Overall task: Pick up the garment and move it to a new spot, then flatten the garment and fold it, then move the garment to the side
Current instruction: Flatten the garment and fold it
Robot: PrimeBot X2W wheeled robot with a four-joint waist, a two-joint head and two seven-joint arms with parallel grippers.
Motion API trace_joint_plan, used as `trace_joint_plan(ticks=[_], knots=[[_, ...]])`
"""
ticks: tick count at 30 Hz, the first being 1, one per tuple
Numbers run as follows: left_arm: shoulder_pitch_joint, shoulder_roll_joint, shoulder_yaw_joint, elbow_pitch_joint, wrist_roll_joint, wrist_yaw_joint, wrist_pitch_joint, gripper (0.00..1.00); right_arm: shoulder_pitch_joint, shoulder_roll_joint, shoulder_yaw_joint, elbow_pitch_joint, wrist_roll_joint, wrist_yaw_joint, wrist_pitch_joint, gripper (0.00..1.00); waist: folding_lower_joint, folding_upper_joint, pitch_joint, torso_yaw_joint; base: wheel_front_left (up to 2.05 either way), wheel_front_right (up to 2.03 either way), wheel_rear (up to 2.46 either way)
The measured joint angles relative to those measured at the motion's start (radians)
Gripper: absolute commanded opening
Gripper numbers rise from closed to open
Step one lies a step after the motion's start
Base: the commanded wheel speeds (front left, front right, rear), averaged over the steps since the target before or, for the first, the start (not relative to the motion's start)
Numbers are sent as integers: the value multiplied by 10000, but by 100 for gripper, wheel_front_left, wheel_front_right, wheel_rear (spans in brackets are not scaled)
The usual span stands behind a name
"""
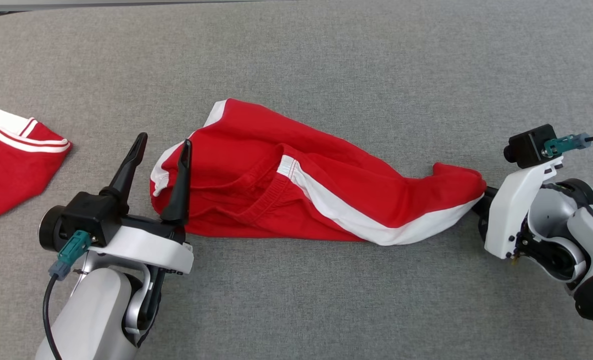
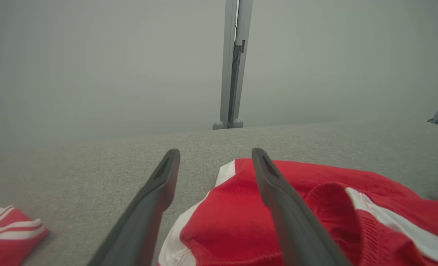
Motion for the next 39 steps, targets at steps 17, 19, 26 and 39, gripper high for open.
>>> trace_joint_plan(ticks=[17,19,26,39], knots=[[431,196,453,148,35,84,-36,100,2023,-1348,637,-936,690,0,-2765,100,-1,0,-726,-752,0,0,0],[558,242,522,121,27,155,-36,100,2277,-1473,376,-1151,508,0,-3235,100,0,1,-853,-845,0,0,0],[915,297,769,-157,23,504,-48,100,2889,-1122,-1409,-1534,-1066,0,-5252,100,0,0,-1274,-1056,0,0,0],[1919,447,612,-888,238,1097,167,100,4772,2366,-5745,-2426,-5779,0,-5620,100,0,1,-2124,-885,0,0,0]])
